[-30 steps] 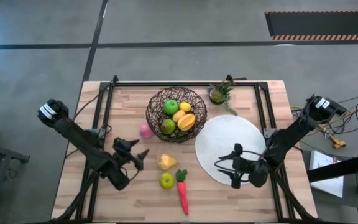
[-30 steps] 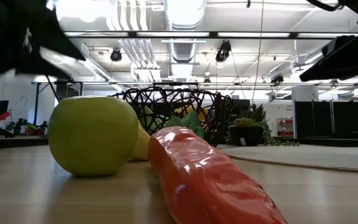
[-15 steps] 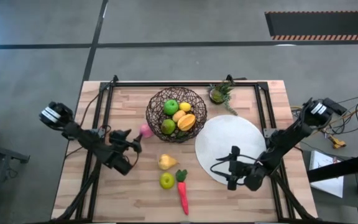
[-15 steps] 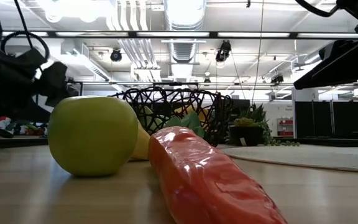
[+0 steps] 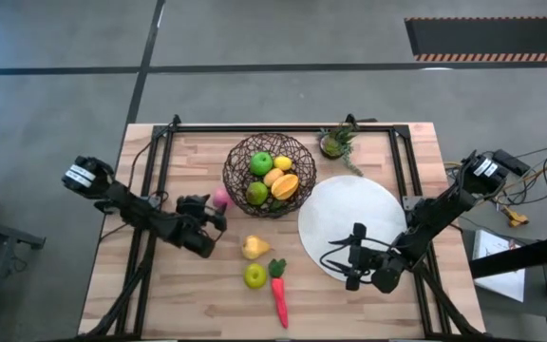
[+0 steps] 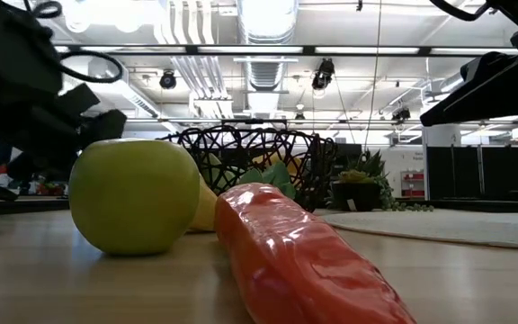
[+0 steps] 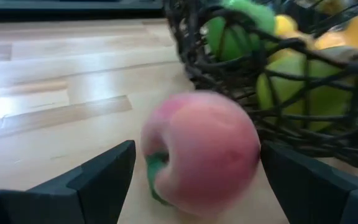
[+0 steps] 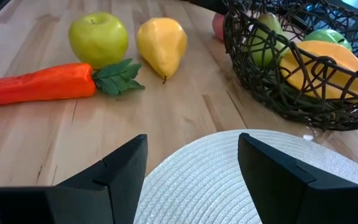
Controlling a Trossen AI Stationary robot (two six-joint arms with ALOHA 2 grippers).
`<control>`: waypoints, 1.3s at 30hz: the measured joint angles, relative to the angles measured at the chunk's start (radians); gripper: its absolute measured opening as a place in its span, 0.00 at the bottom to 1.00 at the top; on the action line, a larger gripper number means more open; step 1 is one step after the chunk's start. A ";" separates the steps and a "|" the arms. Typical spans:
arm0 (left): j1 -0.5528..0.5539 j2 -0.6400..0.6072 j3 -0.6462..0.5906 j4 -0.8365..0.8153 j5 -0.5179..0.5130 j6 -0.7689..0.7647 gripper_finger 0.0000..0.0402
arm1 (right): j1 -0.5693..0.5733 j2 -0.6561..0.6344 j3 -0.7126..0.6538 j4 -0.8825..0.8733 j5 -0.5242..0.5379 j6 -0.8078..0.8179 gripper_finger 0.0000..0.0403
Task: Build produce basket
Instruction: Put the peach into the wire basket
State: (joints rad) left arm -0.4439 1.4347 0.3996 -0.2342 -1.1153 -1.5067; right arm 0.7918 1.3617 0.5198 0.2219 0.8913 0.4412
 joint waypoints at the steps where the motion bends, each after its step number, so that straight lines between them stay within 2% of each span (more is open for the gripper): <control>1: 0.012 0.002 0.000 0.000 0.012 0.003 0.82 | 0.000 0.000 0.000 0.000 0.000 0.000 0.58; 10: 0.050 0.025 -0.002 0.100 0.068 0.119 0.82 | 0.000 0.000 0.000 0.000 0.000 0.003 0.58; 19: 0.105 0.081 -0.003 0.155 0.077 0.158 0.82 | 0.000 0.000 0.000 0.000 -0.001 0.003 0.58; 22: 0.112 0.109 -0.003 0.174 0.148 0.186 0.81 | 0.000 0.000 -0.001 0.000 -0.001 0.003 0.58; 24: 0.112 0.120 -0.003 0.173 0.206 0.187 0.78 | 0.000 0.000 -0.001 -0.001 -0.002 0.003 0.58; 26: 0.111 0.127 -0.003 0.170 0.217 0.193 0.72 | 0.000 0.000 -0.002 -0.001 -0.002 0.002 0.58; 35: 0.080 0.073 -0.004 0.147 0.280 0.210 0.36 | 0.000 0.000 -0.002 0.000 -0.005 0.014 0.58; 39: 0.073 0.021 -0.003 0.138 0.336 0.235 0.34 | 0.000 0.000 -0.002 0.000 -0.008 0.031 0.58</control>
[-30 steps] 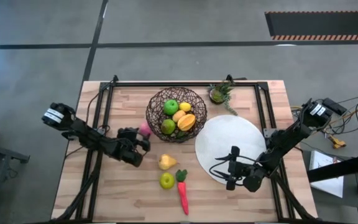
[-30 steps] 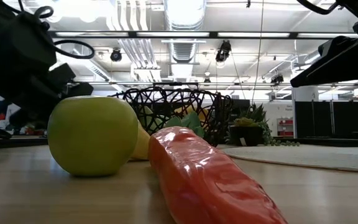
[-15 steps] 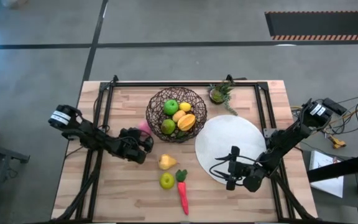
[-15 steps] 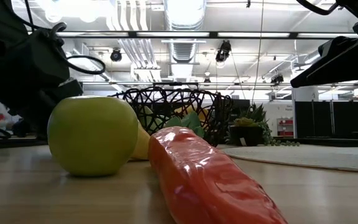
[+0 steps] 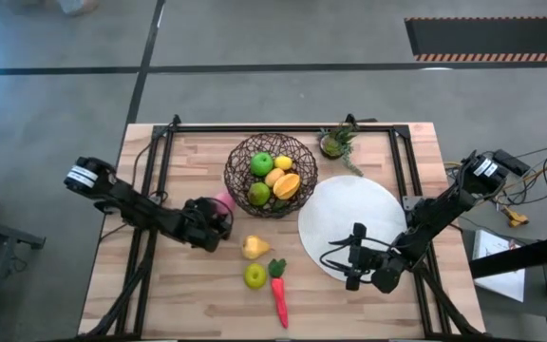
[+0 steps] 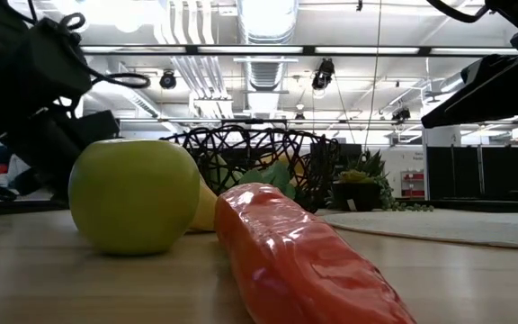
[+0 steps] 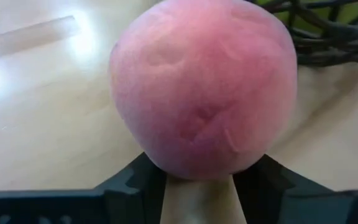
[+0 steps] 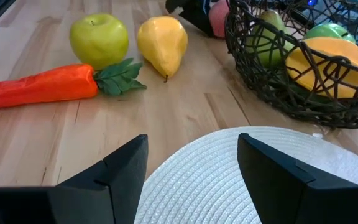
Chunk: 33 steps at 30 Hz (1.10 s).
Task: Build produce basket
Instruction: Put the peach into the wire basket
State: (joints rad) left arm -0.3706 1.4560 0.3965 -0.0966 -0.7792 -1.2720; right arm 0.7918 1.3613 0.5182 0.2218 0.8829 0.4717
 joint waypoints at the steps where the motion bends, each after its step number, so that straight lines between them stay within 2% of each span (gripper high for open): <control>1: 0.000 -0.014 0.000 -0.010 0.011 0.000 0.34 | 0.000 0.000 0.000 0.000 0.000 0.001 0.58; 9: -0.029 -0.129 0.042 -0.214 0.091 0.000 0.36 | 0.000 0.000 0.000 0.003 0.000 0.026 0.57; 14: -0.069 -0.210 0.137 -0.403 0.170 0.017 0.36 | 0.000 0.000 0.000 0.004 0.000 0.027 0.57; 17: -0.108 -0.253 0.209 -0.438 0.211 0.096 0.36 | 0.000 0.000 0.000 0.003 0.000 0.027 0.57; 22: -0.177 -0.292 0.345 -0.435 0.207 0.265 0.37 | 0.000 0.000 0.000 0.004 0.000 0.027 0.56; 25: -0.185 -0.291 0.420 -0.424 0.113 0.366 0.37 | 0.000 0.000 0.000 0.003 0.000 0.026 0.56; 28: -0.135 -0.277 0.484 -0.421 0.078 0.425 0.37 | 0.000 0.000 0.000 0.003 0.000 0.023 0.56; 33: 0.050 -0.217 0.602 -0.459 0.197 0.562 0.35 | 0.000 0.000 0.000 0.003 0.000 0.003 0.56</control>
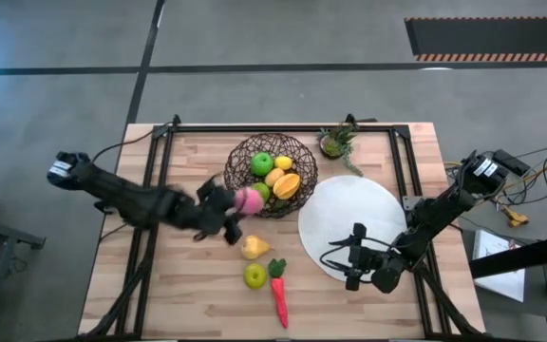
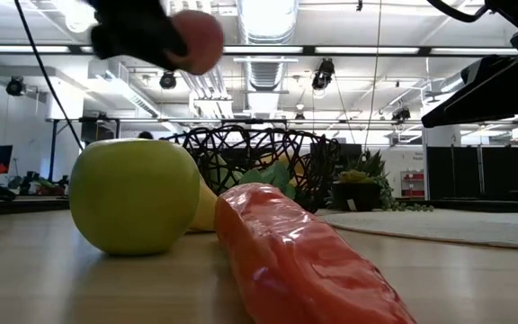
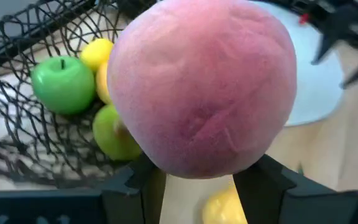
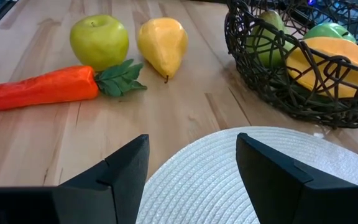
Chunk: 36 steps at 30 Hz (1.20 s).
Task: Build produce basket
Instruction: Put the peach into the wire basket
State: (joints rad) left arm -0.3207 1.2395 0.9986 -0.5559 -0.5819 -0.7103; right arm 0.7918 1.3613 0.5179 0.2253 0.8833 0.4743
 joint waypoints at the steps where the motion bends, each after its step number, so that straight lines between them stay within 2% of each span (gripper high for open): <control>1: 0.047 0.019 0.032 -0.032 0.035 0.020 0.35 | 0.000 0.000 0.000 0.000 0.000 -0.001 0.56; 3: 0.141 0.071 0.105 -0.149 0.077 0.053 0.35 | 0.000 0.000 0.000 0.000 0.000 -0.002 0.56; 7: 0.297 0.211 0.280 -0.415 0.080 0.153 0.35 | 0.000 0.000 0.000 -0.002 0.000 -0.003 0.56; 12: 0.409 0.421 0.464 -0.619 0.076 0.337 0.34 | 0.000 0.000 -0.004 -0.003 0.000 -0.003 0.56; 15: 0.421 0.541 0.540 -0.673 0.070 0.474 0.34 | 0.000 0.000 -0.004 -0.003 0.000 -0.003 0.56; 17: 0.420 0.618 0.581 -0.735 0.027 0.553 0.35 | 0.000 0.000 -0.004 -0.003 0.000 -0.003 0.56; 20: 0.418 0.716 0.627 -0.839 -0.073 0.585 0.36 | 0.002 0.000 -0.005 -0.003 0.000 0.002 0.56; 23: 0.419 0.789 0.654 -0.930 -0.121 0.588 0.37 | 0.002 0.000 -0.011 -0.003 0.000 0.004 0.56; 29: 0.419 0.845 0.642 -0.954 -0.161 0.596 0.37 | 0.002 0.000 -0.015 -0.003 0.000 0.004 0.56; 36: 0.420 0.845 0.646 -0.954 -0.162 0.593 0.39 | 0.002 0.000 -0.015 -0.003 0.000 0.004 0.56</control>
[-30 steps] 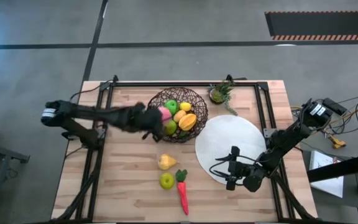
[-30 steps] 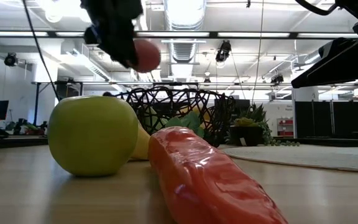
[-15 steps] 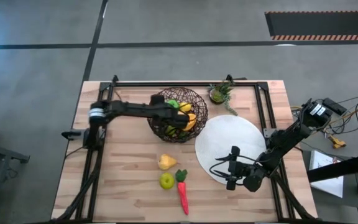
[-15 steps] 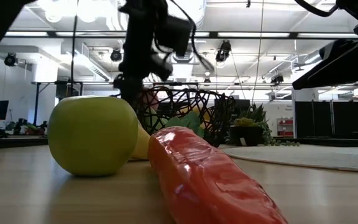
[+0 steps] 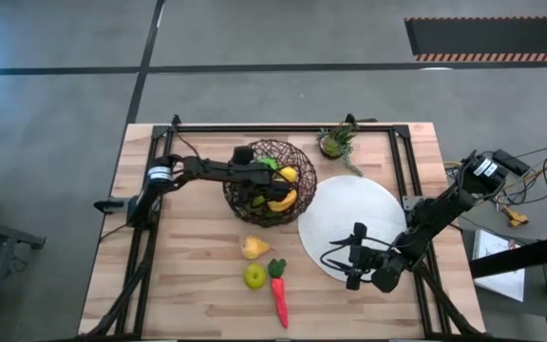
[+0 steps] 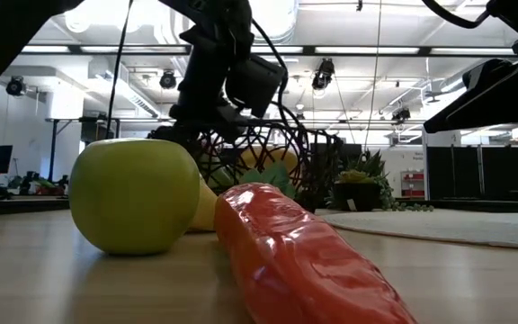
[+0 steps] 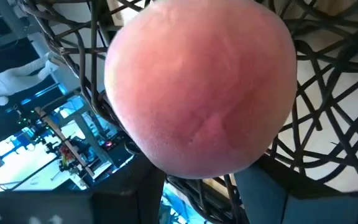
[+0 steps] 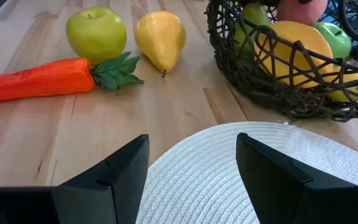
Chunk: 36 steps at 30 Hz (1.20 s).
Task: Build produce basket
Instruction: Put the peach into the wire basket, then move the wire basket on the white tablemat
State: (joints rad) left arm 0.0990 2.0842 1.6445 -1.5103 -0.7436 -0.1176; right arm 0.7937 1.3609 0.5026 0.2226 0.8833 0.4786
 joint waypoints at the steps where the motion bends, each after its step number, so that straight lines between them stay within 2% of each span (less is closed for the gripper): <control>1: 0.000 -0.001 0.004 0.000 0.001 0.001 0.41 | 0.000 0.000 0.000 0.000 0.000 0.000 0.56; 12: 0.000 -0.005 0.115 -0.060 0.002 -0.003 0.68 | 0.000 0.000 -0.002 0.000 0.000 0.000 0.56; 18: -0.026 -0.068 0.174 -0.062 0.007 -0.014 0.71 | 0.000 0.000 -0.002 0.000 0.000 0.001 0.56; 23: -0.072 -0.157 0.197 -0.060 0.006 -0.166 0.71 | 0.000 0.000 -0.007 0.000 0.000 0.010 0.56; 29: -0.221 -0.292 0.180 -0.053 0.006 -0.423 0.71 | 0.000 0.000 -0.015 -0.002 0.000 0.040 0.56; 36: -0.545 -0.333 0.164 0.011 -0.043 -0.634 0.71 | 0.003 0.000 -0.017 0.001 -0.001 0.045 0.56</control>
State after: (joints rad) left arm -0.4456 1.7515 1.8086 -1.4995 -0.7864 -0.7512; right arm 0.7963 1.3613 0.4858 0.2231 0.8822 0.5240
